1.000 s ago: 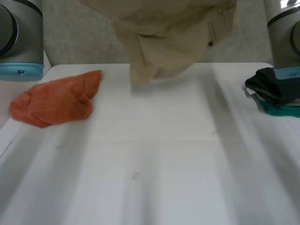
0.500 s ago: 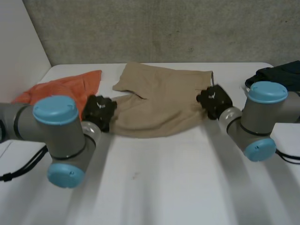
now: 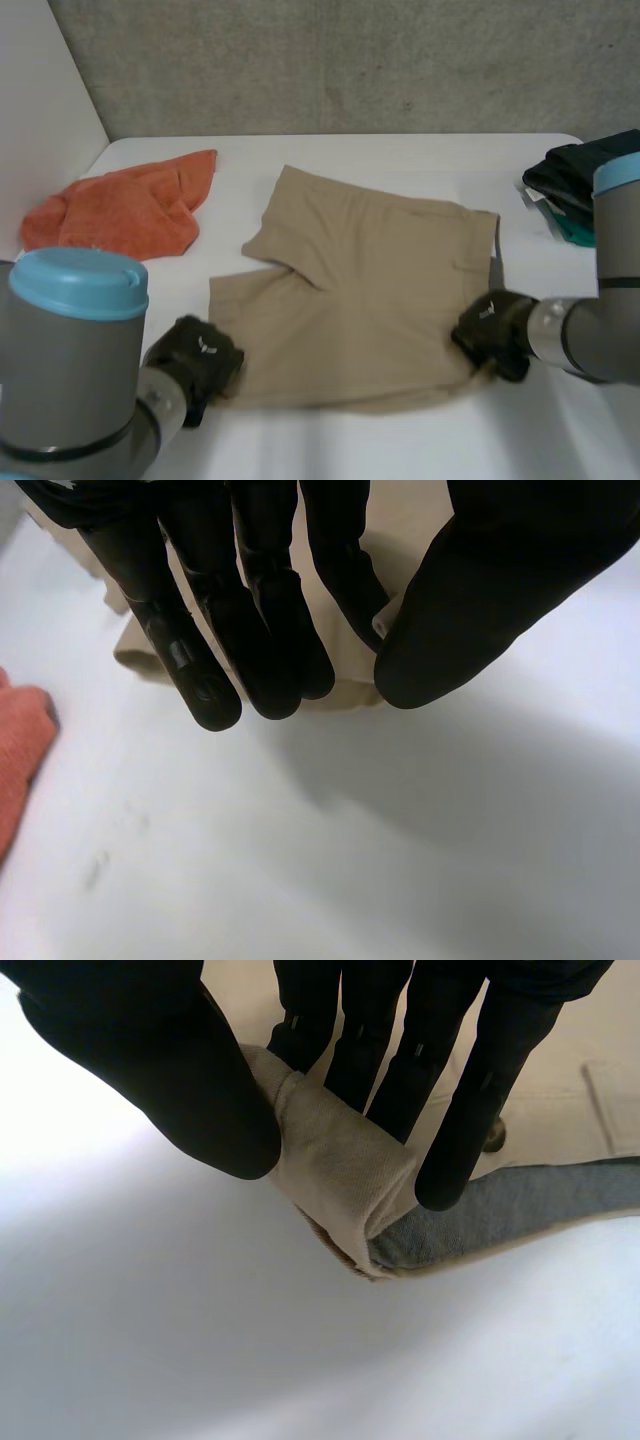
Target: Fold the laundry.
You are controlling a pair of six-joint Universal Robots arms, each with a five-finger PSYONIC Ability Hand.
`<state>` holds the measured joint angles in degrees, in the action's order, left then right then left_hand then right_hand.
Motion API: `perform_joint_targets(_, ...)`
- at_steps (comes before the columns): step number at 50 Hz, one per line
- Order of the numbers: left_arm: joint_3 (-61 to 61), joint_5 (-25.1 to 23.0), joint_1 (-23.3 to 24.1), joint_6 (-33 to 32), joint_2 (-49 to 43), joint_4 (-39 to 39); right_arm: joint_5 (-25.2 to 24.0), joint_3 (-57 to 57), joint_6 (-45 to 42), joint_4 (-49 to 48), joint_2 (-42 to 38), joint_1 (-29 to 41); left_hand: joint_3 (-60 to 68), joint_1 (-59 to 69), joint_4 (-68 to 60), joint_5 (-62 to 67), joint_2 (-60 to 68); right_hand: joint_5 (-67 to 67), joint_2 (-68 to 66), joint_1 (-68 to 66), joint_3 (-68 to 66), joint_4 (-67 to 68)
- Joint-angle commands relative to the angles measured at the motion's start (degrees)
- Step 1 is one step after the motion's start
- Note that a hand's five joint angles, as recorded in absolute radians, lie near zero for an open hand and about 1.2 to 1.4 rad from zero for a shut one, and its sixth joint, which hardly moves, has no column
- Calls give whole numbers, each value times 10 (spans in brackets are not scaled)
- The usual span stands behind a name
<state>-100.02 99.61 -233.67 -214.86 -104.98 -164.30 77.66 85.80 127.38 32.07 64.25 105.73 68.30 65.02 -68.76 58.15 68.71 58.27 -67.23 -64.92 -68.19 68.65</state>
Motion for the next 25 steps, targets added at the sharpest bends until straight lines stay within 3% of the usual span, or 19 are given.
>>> perform_joint_targets(1,-5,16,23,3,50,63,-19,68,-41,22,71,-25,117,150,-112,119,113,117,-128,-151,-118,113)
perform_joint_targets(6,21,9,24,1,40,35,-32,60,-17,-24,77,-32,117,150,-112,119,113,117,-128,-151,-118,113)
perform_joint_targets(19,194,30,13,16,-83,-48,4,-18,97,-139,10,-20,117,150,-112,119,113,117,-128,-151,-118,113)
perform_joint_targets(25,334,13,-19,8,-175,-169,36,-94,145,-265,-42,-9,117,150,-112,119,113,117,-128,-151,-118,113)
